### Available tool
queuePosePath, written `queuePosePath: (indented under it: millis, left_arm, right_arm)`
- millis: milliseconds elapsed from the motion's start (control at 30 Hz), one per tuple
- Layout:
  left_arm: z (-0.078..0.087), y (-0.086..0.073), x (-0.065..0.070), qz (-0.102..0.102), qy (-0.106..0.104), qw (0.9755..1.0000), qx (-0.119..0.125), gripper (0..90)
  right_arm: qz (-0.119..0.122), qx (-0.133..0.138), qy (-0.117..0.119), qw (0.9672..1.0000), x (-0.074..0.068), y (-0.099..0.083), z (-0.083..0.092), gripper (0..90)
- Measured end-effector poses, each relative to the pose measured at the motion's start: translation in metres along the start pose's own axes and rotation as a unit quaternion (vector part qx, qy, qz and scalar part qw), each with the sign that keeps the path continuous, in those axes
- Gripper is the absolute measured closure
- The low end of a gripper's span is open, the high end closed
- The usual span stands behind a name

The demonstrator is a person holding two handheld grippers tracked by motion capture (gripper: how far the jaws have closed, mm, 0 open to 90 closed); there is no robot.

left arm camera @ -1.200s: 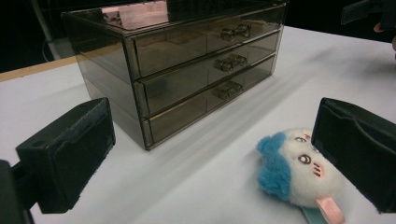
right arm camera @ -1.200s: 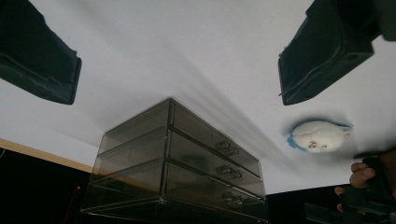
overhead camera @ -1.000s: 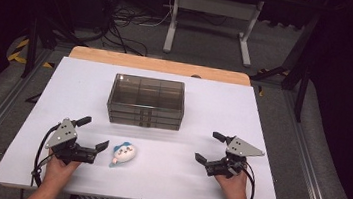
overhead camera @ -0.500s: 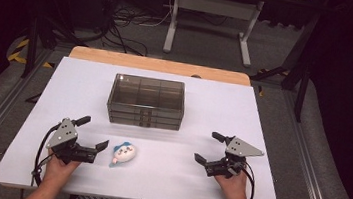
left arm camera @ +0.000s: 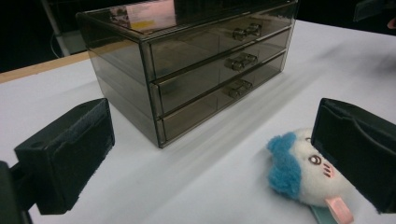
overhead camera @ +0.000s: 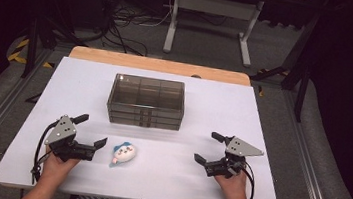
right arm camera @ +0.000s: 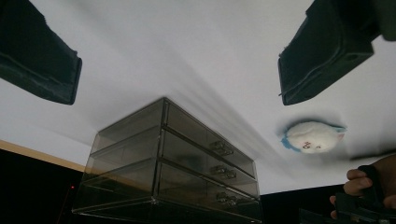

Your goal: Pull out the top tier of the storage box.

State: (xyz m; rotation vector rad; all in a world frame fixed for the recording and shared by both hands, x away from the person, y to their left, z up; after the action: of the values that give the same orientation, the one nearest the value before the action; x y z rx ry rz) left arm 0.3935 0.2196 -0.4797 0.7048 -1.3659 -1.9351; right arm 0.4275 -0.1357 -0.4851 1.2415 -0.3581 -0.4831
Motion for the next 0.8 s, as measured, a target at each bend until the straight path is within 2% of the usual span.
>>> queuePosePath:
  millis: [67, 233, 333, 500, 700, 800]
  left_arm:
    - [-0.001, 0.001, 0.001, -0.001, -0.002, 1.0, -0.004, 1.2]
    - [-0.004, 0.005, 0.006, 0.003, -0.02, 0.9998, -0.007, 1.4]
    - [-0.006, 0.009, 0.008, -0.002, -0.032, 0.9995, -0.004, 0.9]
    - [-0.01, 0.016, 0.013, 0.009, -0.051, 0.9986, -0.011, 0.4]
    - [-0.013, 0.02, 0.019, -0.024, -0.055, 0.9979, -0.024, 1.2]
    - [-0.014, 0.024, 0.021, -0.032, -0.053, 0.9976, -0.03, 4.1]
  right_arm:
    - [0.0, -0.001, -0.001, 1.0, 0.001, 0.0, 0.0, 0.1]
    - [-0.002, -0.002, -0.001, 1.0, 0.001, -0.001, 0.0, 0.2]
    - [-0.002, -0.003, -0.001, 1.0, 0.001, -0.001, 0.0, 0.2]
    - [-0.003, -0.005, 0.0, 1.0, 0.001, -0.002, -0.001, 0.2]
    - [-0.002, -0.006, -0.001, 1.0, 0.0, -0.002, -0.002, 0.2]
    - [-0.002, -0.007, 0.0, 1.0, 0.0, -0.002, -0.001, 0.3]
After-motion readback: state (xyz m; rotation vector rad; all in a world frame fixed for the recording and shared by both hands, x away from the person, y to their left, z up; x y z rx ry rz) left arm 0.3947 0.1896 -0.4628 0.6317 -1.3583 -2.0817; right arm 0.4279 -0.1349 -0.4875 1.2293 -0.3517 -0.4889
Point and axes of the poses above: each handheld gripper's, and its own axes: z roughly backward along the jaws, y roughly out of its top, x roughly to its right, the point moved 9 cm from there along -z, roughly forward along the jaws, and after that the axes turned 1 degree about -z, right-handed, at the moved point
